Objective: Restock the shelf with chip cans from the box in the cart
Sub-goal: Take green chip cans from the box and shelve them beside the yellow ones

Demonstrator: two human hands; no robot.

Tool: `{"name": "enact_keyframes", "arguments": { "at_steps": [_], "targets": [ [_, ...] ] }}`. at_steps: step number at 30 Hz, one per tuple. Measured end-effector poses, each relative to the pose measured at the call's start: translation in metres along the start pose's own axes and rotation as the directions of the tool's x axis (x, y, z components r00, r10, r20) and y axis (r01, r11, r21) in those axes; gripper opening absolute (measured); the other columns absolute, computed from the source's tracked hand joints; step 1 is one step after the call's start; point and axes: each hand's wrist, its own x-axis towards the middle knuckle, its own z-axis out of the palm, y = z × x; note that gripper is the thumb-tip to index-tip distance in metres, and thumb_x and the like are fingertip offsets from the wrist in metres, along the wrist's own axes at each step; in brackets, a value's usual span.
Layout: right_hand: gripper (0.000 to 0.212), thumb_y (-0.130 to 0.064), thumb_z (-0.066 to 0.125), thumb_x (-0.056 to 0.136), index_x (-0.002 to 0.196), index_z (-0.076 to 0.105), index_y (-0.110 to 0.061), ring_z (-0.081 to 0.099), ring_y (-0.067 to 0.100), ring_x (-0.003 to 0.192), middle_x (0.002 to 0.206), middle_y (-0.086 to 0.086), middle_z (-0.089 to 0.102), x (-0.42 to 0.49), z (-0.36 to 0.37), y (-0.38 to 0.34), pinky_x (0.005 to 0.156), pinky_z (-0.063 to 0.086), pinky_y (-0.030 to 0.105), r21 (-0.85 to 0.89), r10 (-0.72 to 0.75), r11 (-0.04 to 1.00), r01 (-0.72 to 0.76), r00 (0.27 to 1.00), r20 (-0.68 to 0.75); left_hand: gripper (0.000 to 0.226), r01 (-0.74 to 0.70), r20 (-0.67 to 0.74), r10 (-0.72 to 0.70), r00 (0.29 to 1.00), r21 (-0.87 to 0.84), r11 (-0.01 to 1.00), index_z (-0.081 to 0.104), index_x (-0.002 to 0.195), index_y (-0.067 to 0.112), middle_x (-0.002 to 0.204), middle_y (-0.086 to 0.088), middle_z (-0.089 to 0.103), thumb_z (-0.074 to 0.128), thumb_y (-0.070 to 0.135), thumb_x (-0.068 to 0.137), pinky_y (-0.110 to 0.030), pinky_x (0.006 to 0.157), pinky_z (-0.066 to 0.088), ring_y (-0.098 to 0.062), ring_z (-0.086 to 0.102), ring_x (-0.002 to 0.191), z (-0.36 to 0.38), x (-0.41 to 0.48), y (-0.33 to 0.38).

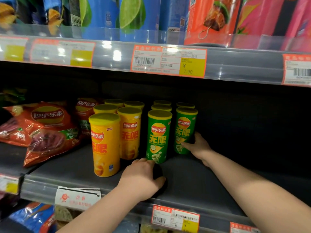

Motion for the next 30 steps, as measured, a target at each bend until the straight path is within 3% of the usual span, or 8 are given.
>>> {"name": "enact_keyframes", "arguments": {
  "at_steps": [11,21,27,30],
  "targets": [
    [0.065,-0.016,0.062,0.091,0.147,0.028,-0.014,0.040,0.024,0.133,0.146,0.009,0.041,0.008,-0.011,0.001,0.094,0.033,0.025,-0.056,0.009,0.998,-0.002,0.992,0.122,0.056,-0.005,0.003,0.005,1.000,0.032,0.999,0.051,0.128,0.025,0.126,0.001,0.053,0.052,0.058,0.083,-0.033,0.094,0.045,-0.021,0.047,0.120,-0.001,-0.001,0.001],
    [0.060,-0.019,0.064,0.090,0.142,0.036,-0.010,0.045,0.027,0.128,0.143,0.012,0.045,0.002,-0.006,-0.003,0.092,0.037,0.028,-0.119,0.057,0.992,-0.053,0.998,0.034,0.055,0.002,0.025,-0.003,1.000,0.046,0.999,0.053,0.126,0.022,0.124,-0.001,0.053,0.051,0.057,0.083,-0.034,0.094,0.045,-0.022,0.047,0.119,-0.002,-0.001,0.003],
    [0.070,-0.029,0.066,0.086,0.146,0.032,-0.013,0.045,0.027,0.129,0.145,0.011,0.042,-0.017,-0.007,-0.006,0.100,0.040,0.029,-0.317,0.057,0.947,-0.056,0.998,-0.005,0.056,-0.001,0.044,-0.001,0.999,0.050,0.999,0.052,0.127,0.021,0.126,-0.002,0.053,0.052,0.057,0.084,-0.035,0.095,0.045,-0.023,0.046,0.120,-0.003,0.000,0.003],
    [0.062,-0.035,0.063,0.087,0.142,0.040,-0.020,0.047,0.025,0.127,0.143,0.008,0.044,-0.033,-0.011,-0.007,0.101,0.042,0.030,-0.490,0.026,0.872,-0.008,0.999,0.030,0.057,-0.008,0.050,0.006,0.999,0.046,0.999,0.052,0.127,0.022,0.126,-0.002,0.053,0.052,0.057,0.083,-0.035,0.093,0.047,-0.024,0.049,0.118,-0.005,0.000,0.003]
  ]
}}
